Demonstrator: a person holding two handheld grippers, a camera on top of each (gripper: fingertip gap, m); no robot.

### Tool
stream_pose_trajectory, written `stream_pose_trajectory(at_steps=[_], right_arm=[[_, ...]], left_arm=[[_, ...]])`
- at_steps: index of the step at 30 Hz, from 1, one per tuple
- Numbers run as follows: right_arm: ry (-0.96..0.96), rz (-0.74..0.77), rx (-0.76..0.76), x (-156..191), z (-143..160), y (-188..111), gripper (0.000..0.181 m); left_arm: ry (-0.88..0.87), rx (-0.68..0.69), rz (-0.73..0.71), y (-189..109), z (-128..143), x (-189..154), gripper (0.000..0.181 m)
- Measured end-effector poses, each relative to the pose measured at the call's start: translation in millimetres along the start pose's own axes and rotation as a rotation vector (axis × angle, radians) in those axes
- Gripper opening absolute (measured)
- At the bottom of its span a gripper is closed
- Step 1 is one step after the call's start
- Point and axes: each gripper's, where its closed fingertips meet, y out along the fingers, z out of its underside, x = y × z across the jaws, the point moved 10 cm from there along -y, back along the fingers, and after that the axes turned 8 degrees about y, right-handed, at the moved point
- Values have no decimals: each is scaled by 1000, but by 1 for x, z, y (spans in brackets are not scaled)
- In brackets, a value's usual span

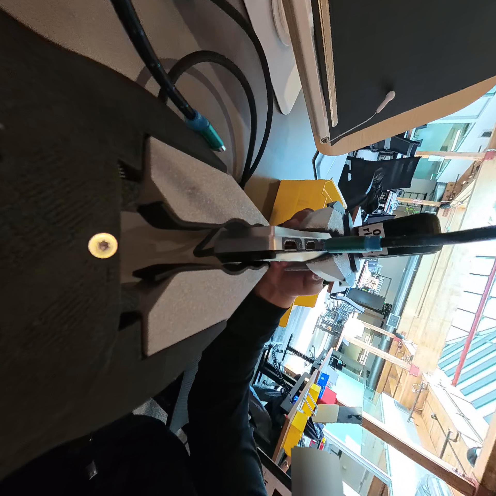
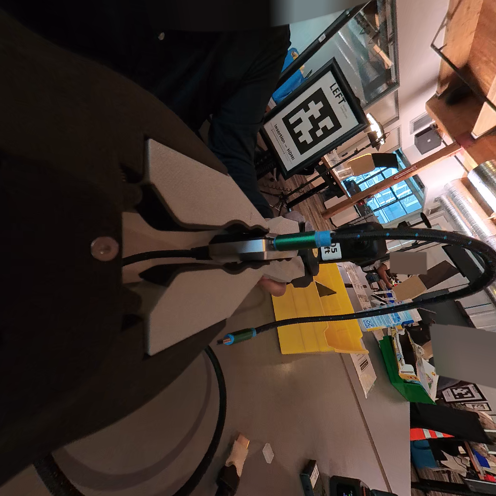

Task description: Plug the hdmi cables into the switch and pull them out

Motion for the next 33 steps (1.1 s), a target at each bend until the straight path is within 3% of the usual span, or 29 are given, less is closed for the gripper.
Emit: stream_pose_trajectory(at_steps=[7,10,15,19,25,33], right_arm=[[10,-38,-121,-2,0,7,16],[-10,-38,-103,0,2,17,16],[13,-73,-175,0,3,22,16],[13,-91,-186,1,2,26,17],[-24,-81,-231,4,3,29,17],[-40,-72,-297,11,1,28,15]], left_arm=[[-36,-121,-27,3,0,-1,19],[0,-77,-30,8,2,-4,23],[-11,-152,-20,6,-2,-5,22],[65,-123,-49,-1,-8,-6,21],[-53,-216,20,-3,-8,-2,20],[22,-201,-35,5,-6,-9,23]])
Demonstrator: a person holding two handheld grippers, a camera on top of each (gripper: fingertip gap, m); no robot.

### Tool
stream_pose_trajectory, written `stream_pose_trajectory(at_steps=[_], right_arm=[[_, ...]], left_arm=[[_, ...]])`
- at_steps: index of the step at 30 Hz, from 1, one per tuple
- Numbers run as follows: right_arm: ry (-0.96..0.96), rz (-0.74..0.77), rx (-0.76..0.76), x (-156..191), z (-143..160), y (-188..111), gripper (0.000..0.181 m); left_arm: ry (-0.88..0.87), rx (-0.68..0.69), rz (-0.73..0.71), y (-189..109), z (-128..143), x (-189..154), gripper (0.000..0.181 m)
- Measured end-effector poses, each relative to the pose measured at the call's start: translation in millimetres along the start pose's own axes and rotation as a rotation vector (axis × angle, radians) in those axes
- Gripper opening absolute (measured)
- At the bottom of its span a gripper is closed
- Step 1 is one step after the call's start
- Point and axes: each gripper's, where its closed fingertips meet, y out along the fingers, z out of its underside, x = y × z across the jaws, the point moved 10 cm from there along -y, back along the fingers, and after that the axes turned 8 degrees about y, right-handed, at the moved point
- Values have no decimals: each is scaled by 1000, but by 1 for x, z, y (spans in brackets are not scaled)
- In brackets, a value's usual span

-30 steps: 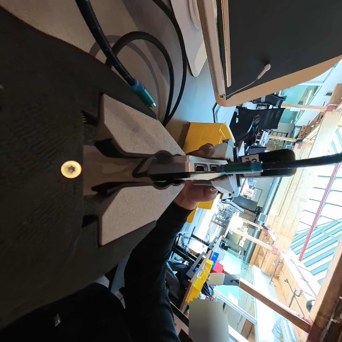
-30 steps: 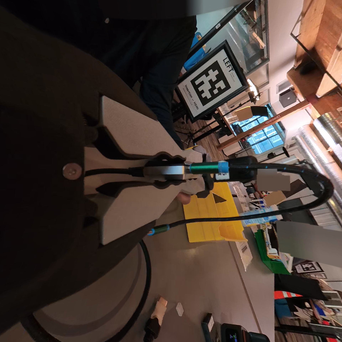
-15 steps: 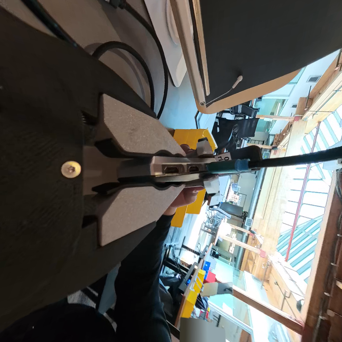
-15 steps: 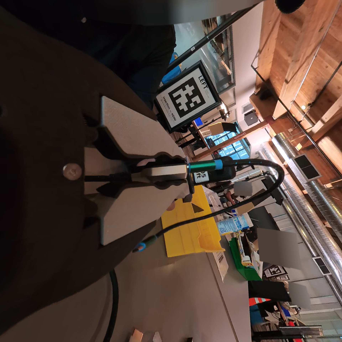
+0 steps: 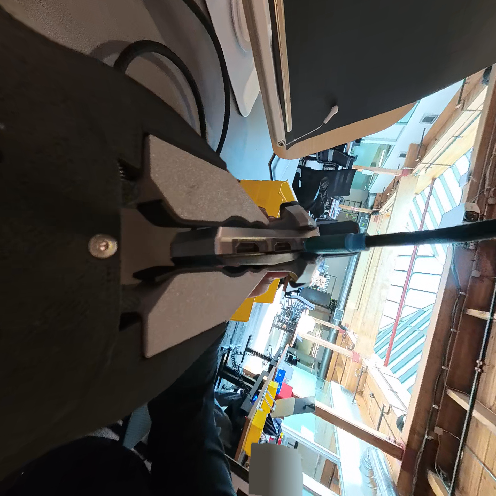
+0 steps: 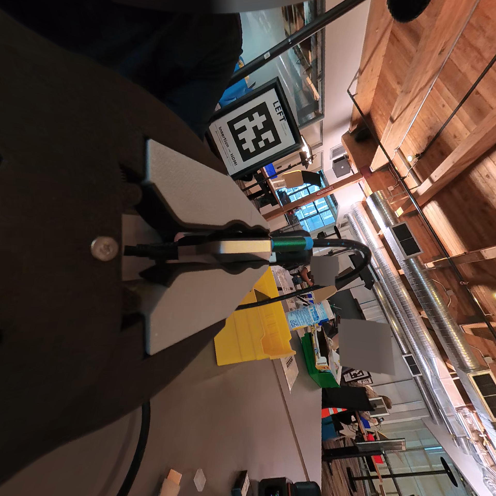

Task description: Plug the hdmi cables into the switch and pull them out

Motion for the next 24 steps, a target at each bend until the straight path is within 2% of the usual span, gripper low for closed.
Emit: stream_pose_trajectory(at_steps=[3,14,24], right_arm=[[1,6,27,-1,6,7,16],[-39,9,10,3,5,9,16],[-62,-22,14,8,3,9,16]], left_arm=[[-17,27,17,6,4,-1,28],[-43,16,50,7,6,-2,26],[61,21,39,4,0,-5,27]])
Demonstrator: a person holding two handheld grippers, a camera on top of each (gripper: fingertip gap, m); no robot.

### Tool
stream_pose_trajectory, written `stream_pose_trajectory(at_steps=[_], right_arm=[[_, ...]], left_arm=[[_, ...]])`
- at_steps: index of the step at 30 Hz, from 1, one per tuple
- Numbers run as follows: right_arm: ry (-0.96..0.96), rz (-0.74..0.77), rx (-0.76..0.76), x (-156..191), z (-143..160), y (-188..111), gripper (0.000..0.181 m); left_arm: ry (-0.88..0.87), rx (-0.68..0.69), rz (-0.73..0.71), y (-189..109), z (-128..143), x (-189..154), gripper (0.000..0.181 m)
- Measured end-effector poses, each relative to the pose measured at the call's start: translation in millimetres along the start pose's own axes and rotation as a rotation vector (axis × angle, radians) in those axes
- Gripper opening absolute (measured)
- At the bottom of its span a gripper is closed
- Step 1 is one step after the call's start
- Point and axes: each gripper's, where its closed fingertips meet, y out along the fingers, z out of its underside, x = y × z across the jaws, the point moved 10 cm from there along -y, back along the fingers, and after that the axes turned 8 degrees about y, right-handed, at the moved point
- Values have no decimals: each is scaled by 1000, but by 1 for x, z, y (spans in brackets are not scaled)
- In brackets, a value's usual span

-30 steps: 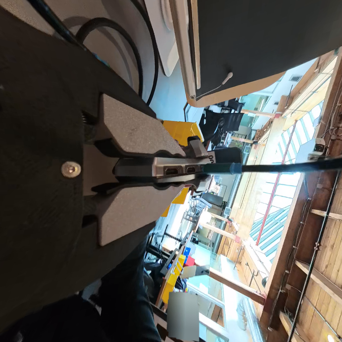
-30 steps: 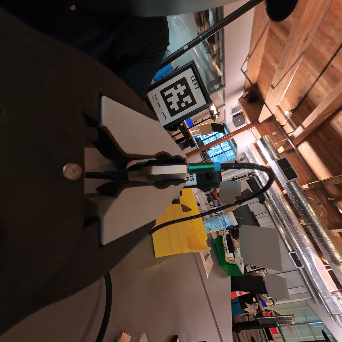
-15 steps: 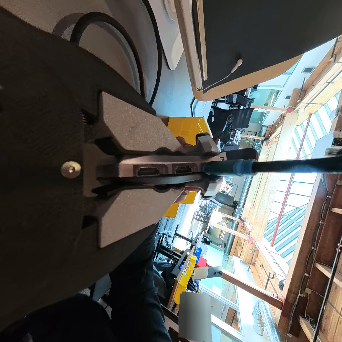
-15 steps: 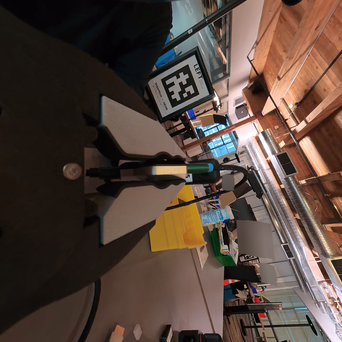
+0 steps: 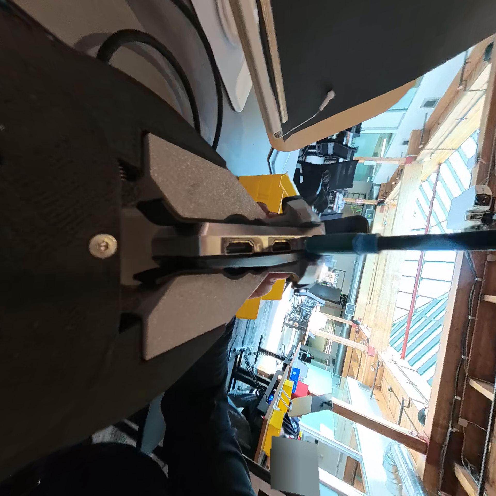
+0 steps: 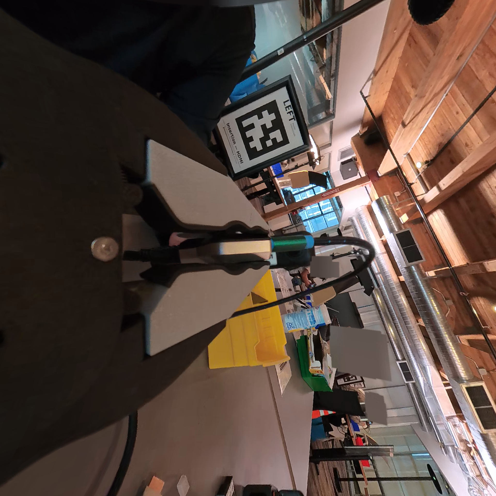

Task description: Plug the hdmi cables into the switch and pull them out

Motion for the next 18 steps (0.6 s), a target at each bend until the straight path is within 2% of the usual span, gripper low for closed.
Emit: stream_pose_trajectory(at_steps=[3,8,12,18], right_arm=[[-4,8,56,-2,4,4,16],[44,29,86,-11,7,-1,16],[83,-2,73,-14,8,-3,17],[104,-1,147,-11,4,-3,18]], left_arm=[[8,-81,-10,-12,-9,2,25],[-70,-26,-27,-12,-2,8,26],[8,69,-71,-8,2,6,28],[5,114,-23,-10,2,5,26]])
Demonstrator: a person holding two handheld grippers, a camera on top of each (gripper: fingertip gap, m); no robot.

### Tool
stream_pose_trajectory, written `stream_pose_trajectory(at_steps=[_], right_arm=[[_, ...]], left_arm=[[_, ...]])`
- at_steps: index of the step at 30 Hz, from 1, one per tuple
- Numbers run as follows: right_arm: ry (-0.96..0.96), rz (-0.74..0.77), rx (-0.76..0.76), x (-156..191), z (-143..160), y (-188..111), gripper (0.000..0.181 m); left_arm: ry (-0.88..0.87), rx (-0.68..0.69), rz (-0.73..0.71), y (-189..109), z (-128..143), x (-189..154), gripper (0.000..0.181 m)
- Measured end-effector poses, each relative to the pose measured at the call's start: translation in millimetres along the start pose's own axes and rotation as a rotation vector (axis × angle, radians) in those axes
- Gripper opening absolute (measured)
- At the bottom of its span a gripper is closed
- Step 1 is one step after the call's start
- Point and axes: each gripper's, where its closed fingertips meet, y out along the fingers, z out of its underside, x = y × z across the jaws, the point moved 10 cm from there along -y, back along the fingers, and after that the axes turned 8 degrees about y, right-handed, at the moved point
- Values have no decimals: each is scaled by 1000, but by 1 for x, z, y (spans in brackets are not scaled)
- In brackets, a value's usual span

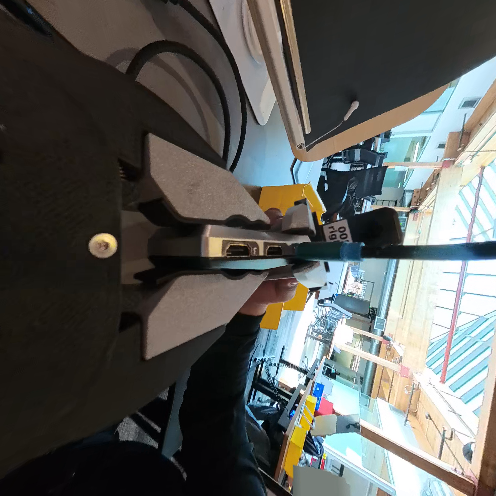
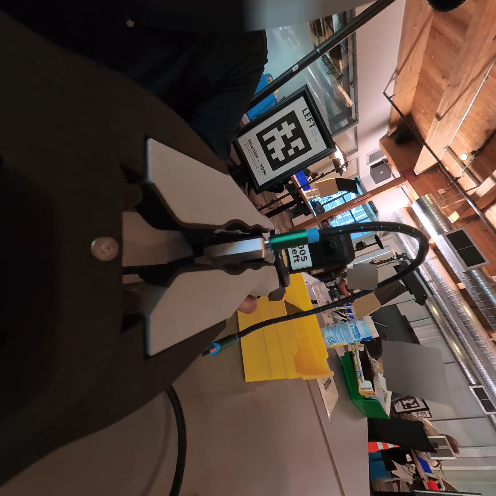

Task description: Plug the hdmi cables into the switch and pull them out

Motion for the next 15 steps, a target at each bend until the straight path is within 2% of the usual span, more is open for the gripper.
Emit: stream_pose_trajectory(at_steps=[3,15], right_arm=[[-33,33,-4,1,-3,-6,15],[-111,109,161,4,0,-13,12]], left_arm=[[-31,39,17,1,4,2,26],[-162,156,140,8,18,3,26]])
